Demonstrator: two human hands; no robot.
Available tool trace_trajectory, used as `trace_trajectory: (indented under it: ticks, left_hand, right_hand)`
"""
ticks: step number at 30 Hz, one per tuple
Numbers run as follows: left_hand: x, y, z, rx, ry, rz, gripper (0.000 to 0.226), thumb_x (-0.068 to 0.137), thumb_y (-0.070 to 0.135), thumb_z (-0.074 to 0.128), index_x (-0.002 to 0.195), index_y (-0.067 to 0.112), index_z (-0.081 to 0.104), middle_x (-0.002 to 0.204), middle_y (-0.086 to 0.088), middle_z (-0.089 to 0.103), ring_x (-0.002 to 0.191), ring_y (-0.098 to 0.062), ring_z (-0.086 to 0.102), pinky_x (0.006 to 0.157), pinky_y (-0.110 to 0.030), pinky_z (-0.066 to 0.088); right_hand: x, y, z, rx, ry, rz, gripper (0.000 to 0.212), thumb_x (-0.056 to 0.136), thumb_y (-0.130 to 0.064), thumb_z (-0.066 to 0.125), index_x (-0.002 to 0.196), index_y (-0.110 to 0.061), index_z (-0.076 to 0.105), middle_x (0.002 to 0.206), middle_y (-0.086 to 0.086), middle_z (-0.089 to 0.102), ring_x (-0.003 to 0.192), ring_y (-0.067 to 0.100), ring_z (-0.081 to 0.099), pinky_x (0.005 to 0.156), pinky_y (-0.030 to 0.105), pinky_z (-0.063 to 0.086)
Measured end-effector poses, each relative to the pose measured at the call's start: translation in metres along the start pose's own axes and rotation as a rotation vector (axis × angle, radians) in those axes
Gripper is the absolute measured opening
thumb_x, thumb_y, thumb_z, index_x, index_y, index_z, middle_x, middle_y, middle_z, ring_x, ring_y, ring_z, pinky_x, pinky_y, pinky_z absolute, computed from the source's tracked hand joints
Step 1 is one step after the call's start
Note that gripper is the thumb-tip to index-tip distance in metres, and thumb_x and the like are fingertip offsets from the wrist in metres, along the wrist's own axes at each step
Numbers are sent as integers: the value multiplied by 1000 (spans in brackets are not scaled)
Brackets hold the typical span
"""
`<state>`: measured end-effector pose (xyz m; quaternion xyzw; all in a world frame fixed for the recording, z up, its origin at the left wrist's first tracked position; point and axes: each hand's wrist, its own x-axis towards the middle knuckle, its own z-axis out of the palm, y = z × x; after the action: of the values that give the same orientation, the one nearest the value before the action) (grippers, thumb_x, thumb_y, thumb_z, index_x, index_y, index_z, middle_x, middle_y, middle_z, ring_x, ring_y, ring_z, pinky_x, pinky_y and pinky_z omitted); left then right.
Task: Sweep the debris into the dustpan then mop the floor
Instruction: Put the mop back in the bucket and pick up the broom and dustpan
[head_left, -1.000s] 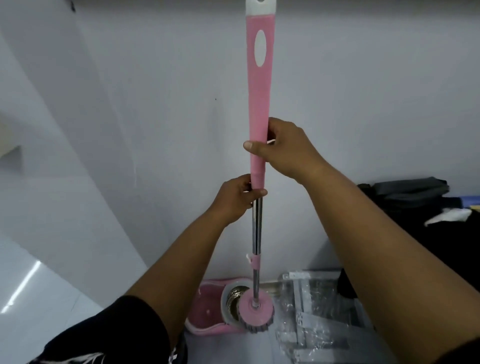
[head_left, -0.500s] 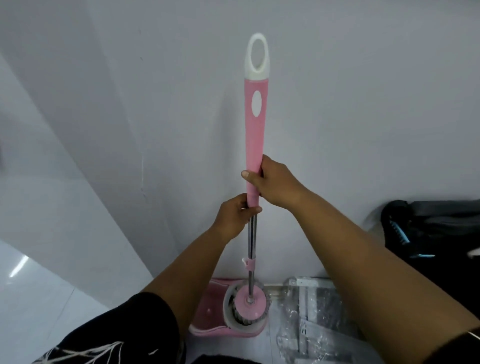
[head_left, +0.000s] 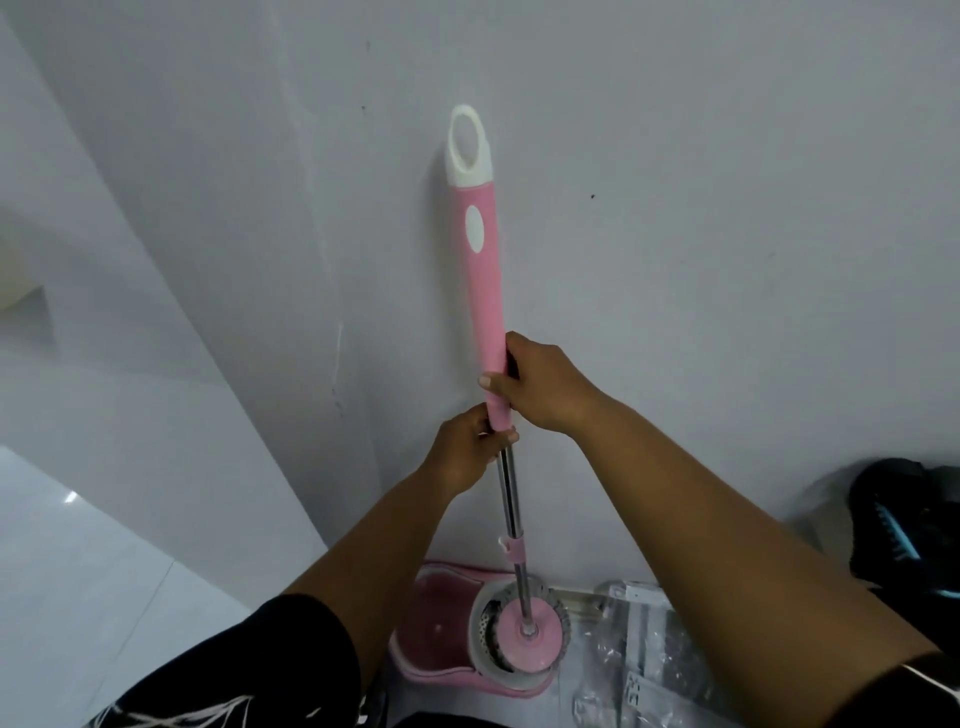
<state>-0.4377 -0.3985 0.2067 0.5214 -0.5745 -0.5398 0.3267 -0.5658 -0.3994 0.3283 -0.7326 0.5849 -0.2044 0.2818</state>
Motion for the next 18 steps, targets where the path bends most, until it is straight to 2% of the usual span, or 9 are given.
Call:
trace_trajectory:
  ticks: [4, 7, 10, 15, 18]
  left_hand:
    - [-1, -11, -17, -2, 53, 16, 26, 90, 29, 68, 114, 22, 64, 108, -1, 71, 102, -20, 66, 92, -40, 55]
    - [-3, -17, -28, 25, 82, 23, 19, 91, 30, 65, 110, 26, 64, 103, 1, 71, 97, -19, 66, 91, -41, 55]
    - [-3, -23, -43, 31, 115, 3, 12, 93, 31, 62, 105, 33, 63, 100, 2, 70, 94, -19, 66, 89, -38, 55]
    - [-7, -35, -59, -43, 170, -35, 10, 87, 39, 62, 96, 44, 64, 105, -4, 71, 102, -21, 66, 94, -46, 53]
    - [-7, -39, -65, -60, 166, -40, 15, 83, 45, 59, 97, 48, 61, 110, 0, 70, 104, -18, 64, 95, -45, 52]
  right_hand:
    - [18, -6, 18, 14, -19, -47, 20, 95, -29, 62, 108, -18, 51, 93, -6, 58, 77, 7, 54, 59, 14, 38]
    - [27, -13, 32, 10, -24, -66, 25, 95, -28, 61, 113, -11, 55, 94, -1, 60, 81, 14, 57, 60, 18, 40]
    - [40, -23, 49, 13, -32, -85, 28, 96, -26, 61, 116, -8, 57, 101, 7, 64, 86, 19, 60, 69, 25, 46]
    - [56, -32, 71, -11, -37, -112, 29, 95, -28, 61, 116, -8, 60, 105, 9, 67, 87, 18, 61, 73, 29, 51]
    - [60, -33, 78, -16, -40, -110, 29, 95, -30, 61, 116, -10, 61, 102, 7, 68, 85, 17, 62, 70, 28, 53]
